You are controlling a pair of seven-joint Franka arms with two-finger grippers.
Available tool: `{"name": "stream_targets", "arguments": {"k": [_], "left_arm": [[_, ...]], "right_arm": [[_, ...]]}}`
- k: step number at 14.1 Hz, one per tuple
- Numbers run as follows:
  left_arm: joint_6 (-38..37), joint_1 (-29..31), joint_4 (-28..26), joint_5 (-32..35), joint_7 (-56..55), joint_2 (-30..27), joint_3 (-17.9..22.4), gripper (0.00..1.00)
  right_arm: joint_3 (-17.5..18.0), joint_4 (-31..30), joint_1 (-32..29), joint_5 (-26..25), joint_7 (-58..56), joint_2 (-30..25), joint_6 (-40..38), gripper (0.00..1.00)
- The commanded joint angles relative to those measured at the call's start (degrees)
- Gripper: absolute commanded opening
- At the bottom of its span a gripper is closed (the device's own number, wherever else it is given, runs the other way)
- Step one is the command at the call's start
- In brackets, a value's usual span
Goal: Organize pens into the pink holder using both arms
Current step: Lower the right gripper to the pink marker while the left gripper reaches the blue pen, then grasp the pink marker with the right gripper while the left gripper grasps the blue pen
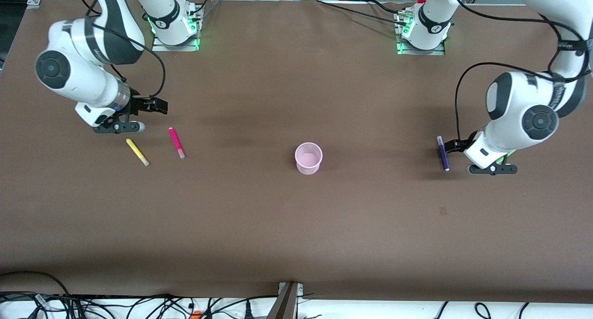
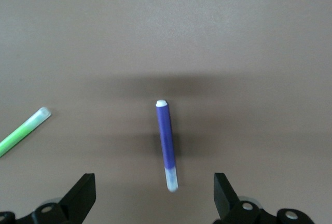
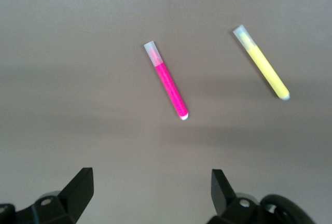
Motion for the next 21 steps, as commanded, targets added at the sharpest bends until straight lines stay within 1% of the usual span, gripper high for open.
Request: {"name": "stream_targets", "arguments": {"k": [1, 5, 7, 9, 10, 11, 12, 13, 14, 15, 16, 19, 21], "left_arm": [[4.3, 0.4, -1.0, 2.2, 0.4, 2.9, -0.2, 1.00], [10.3, 1.0, -1.3, 2.3, 0.4, 7.0, -0.1, 1.00], [11.1, 1.8, -1.2, 2.3, 0.4, 8.3, -0.2, 1.00], [12.0, 1.8, -1.2, 2.3, 0.4, 9.2, -0.2, 0.98], [12.8, 1.8, -1.1, 2.3, 0.4, 10.1, -0.2, 0.90], [14.0, 1.8, -1.1, 2.3, 0.4, 11.0, -0.2, 0.85], [15.2, 1.8, -1.1, 2.3, 0.4, 11.4, -0.2, 0.78], [15.2, 1.8, -1.1, 2.3, 0.4, 11.5, -0.2, 0.68], [15.2, 1.8, -1.1, 2.3, 0.5, 11.5, -0.2, 0.48], [15.3, 1.9, -1.1, 2.3, 0.5, 11.5, -0.2, 0.36], [15.2, 1.9, -1.1, 2.3, 0.5, 11.5, -0.2, 0.30], [15.2, 2.0, -1.1, 2.3, 1.8, 11.4, -0.2, 0.00], [14.7, 2.0, -0.9, 2.3, 4.1, 11.2, -0.3, 0.00]], "right_arm": [[-0.5, -4.7, -0.2, 0.1, -3.1, 2.0, 8.4, 1.00], [-0.5, -7.0, -0.2, 0.1, -3.9, 7.2, 18.3, 1.00], [-0.6, -8.0, -0.2, 0.1, -4.5, 9.1, 22.4, 0.99], [-0.7, -10.3, -0.2, 0.2, -4.5, 11.0, 29.6, 0.90], [-0.7, -10.8, -0.3, 0.2, -4.5, 12.1, 32.1, 0.82], [-0.7, -10.8, -0.2, 0.4, -4.4, 12.6, 32.4, 0.64], [-0.6, -10.8, -0.3, 0.4, -4.4, 12.7, 32.5, 0.58], [-0.7, -10.8, -0.3, 0.4, -4.3, 12.7, 32.5, 0.57], [-0.6, -10.9, -0.3, 0.4, -4.1, 12.9, 32.7, 0.57], [-0.6, -11.1, -0.3, 0.4, -3.8, 13.5, 33.3, 0.54], [-0.6, -11.6, -0.3, 0.4, -3.8, 13.7, 34.4, 0.54], [-0.6, -11.8, -0.3, 0.4, -4.0, 14.5, 35.4, 0.54], [-0.6, -11.9, -0.3, 0.4, -3.9, 15.6, 38.0, 0.54]]}}
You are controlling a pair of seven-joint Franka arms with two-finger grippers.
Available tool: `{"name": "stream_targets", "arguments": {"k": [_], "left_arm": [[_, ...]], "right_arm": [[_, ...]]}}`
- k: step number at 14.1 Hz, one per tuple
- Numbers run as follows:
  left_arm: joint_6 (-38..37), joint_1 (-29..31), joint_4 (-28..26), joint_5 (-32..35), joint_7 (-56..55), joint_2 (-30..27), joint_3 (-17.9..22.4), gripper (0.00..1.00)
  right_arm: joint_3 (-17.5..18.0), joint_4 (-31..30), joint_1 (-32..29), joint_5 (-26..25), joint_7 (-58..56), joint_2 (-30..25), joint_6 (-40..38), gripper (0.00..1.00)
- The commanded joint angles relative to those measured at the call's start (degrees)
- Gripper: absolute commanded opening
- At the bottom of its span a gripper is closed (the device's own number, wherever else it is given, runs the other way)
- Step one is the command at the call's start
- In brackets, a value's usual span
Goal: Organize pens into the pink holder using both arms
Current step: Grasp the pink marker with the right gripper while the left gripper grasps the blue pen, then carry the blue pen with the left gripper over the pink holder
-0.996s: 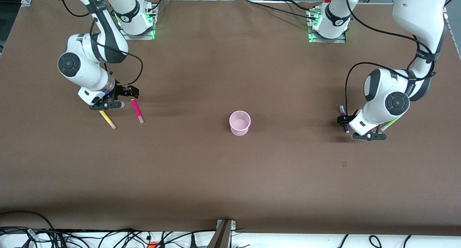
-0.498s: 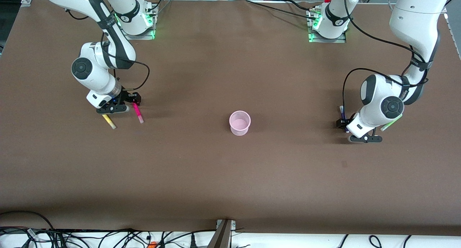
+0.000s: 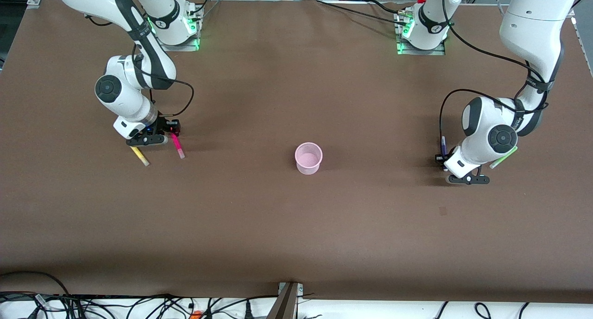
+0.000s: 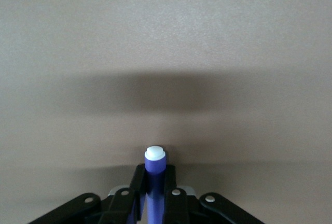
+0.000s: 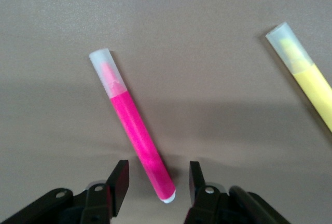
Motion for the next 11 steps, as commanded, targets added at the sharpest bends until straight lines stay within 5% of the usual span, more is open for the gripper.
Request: {"name": "stream_targets", "arguments": {"k": [1, 3, 8, 11], "left_arm": [[-0.5, 0.7, 0.3, 1.2, 2.7, -0.7, -0.2, 0.00], [-3.8, 0.6, 0.4, 1.2, 2.6, -3.9, -1.0, 0.00], [-14.6, 0.7, 3.6, -3.0, 2.6, -11.3, -9.0, 0.00], [-14.7, 0.7, 4.9, -12.5, 2.8, -11.6, -14.3, 0.00]], "right_arm": [[0.1, -0.8, -0.2, 0.3, -0.8, 1.6, 4.7, 0.54], [0.1, -0.8, -0.2, 0.3, -0.7, 1.8, 5.5, 0.53], [0.1, -0.8, -0.2, 0.4, -0.3, 1.0, 5.5, 0.04], [0.1, -0.8, -0.2, 0.4, 0.3, -0.5, 5.2, 0.00]]}}
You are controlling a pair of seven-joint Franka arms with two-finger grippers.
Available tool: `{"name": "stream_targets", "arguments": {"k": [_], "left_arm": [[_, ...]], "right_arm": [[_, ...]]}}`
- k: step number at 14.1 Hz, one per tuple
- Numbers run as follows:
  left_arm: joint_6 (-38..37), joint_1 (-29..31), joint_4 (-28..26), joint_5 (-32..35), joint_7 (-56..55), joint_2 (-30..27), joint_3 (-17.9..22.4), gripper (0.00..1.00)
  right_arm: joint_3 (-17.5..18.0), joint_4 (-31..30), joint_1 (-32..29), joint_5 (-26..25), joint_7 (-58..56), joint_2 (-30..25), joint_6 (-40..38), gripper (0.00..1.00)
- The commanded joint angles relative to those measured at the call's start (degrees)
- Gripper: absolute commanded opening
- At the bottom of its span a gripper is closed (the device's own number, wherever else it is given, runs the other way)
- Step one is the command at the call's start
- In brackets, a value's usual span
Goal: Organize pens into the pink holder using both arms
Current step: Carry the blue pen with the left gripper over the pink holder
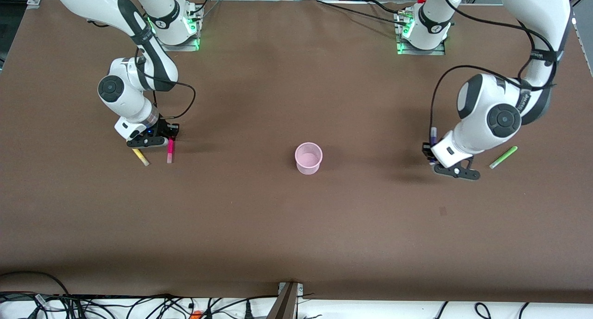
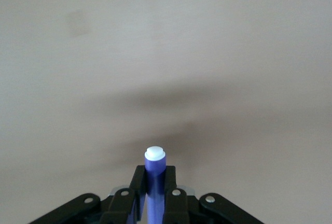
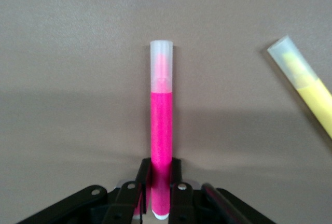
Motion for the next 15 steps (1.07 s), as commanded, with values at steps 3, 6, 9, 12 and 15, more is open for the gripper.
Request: {"name": "stream_targets", "arguments": {"k": [3, 6, 9, 12, 15], "left_arm": [[0.1, 0.0, 3.4, -14.3, 1.8, 0.6, -9.2, 0.00], [0.5, -0.3, 6.6, -21.9, 2.5, 1.0, -16.5, 0.00], [1.8, -1.0, 9.2, -21.7, 12.3, 3.1, -20.3, 0.00], [6.7, -2.2, 9.8, -23.7, 23.3, 6.8, -21.2, 0.00], [9.8, -2.5, 12.7, -28.7, 27.9, 9.3, -23.9, 0.00]], "right_arm": [[0.1, -1.0, -0.2, 0.4, 0.4, -3.8, 0.4, 0.00], [0.1, -0.7, -0.2, 0.3, 0.3, -10.7, -8.3, 0.00], [-0.1, 2.0, -0.2, 0.1, -0.4, -18.8, -21.4, 0.00], [-0.4, 7.7, -0.2, -0.1, -0.4, -20.7, -31.3, 0.00], [-0.3, 18.2, -0.2, -0.7, -0.2, -20.7, -45.6, 0.00]]}}
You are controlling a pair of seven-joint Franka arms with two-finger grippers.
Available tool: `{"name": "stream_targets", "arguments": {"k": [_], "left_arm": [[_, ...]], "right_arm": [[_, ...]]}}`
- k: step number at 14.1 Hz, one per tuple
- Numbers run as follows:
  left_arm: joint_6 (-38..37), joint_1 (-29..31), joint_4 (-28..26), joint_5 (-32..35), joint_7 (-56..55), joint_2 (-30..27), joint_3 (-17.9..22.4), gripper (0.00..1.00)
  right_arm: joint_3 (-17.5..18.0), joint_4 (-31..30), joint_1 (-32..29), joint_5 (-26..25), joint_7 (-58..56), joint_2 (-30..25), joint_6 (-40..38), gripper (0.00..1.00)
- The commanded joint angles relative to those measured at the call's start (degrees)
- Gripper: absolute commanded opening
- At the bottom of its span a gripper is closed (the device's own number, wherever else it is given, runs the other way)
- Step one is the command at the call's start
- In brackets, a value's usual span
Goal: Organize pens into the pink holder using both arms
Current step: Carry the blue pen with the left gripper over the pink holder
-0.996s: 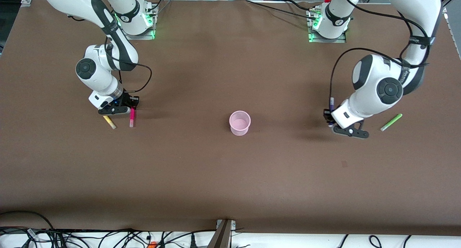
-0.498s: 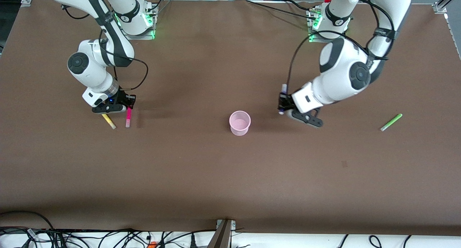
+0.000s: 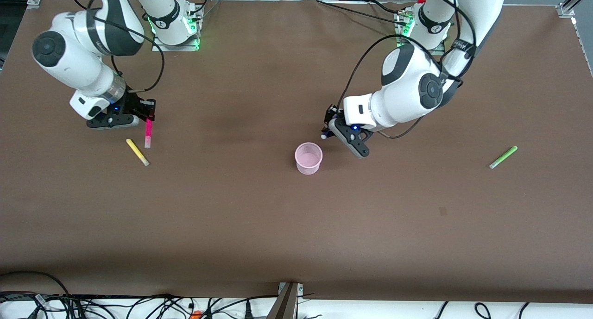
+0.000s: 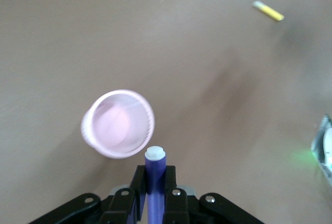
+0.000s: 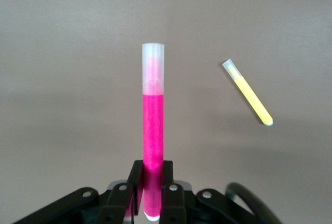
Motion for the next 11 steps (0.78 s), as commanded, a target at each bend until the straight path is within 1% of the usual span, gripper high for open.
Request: {"name": "stream_targets", "arguments": {"k": [1, 3, 6, 7, 9, 11], "left_arm": [[2.1, -1.0, 5.3, -2.6, 6.1, 3.5, -1.7, 0.00], [4.3, -1.6, 6.9, -2.3, 10.1, 5.3, -1.7, 0.00], [16.3, -3.8, 6.9, -1.9, 17.0, 10.0, -1.6, 0.00], [18.6, -4.0, 6.9, -1.9, 19.4, 11.5, -1.6, 0.00], [21.6, -4.1, 6.9, -2.0, 21.7, 13.5, -1.6, 0.00], [22.5, -5.4, 7.0, -2.0, 21.8, 14.2, -1.4, 0.00]], "right_arm": [[0.1, 10.5, -0.2, -0.6, -0.3, 1.4, -12.0, 0.00], [0.3, 14.4, -0.1, -0.6, -0.3, 2.1, -16.2, 0.00], [0.8, 15.7, 0.1, -1.1, -0.5, 2.3, -18.0, 0.00], [0.9, 15.8, 0.1, -1.1, -0.2, 2.2, -18.8, 0.00], [0.8, 16.0, 0.1, -1.2, -0.2, 2.3, -19.1, 0.00], [0.9, 16.0, 0.2, -1.6, -0.2, 2.4, -18.8, 0.00]]}}
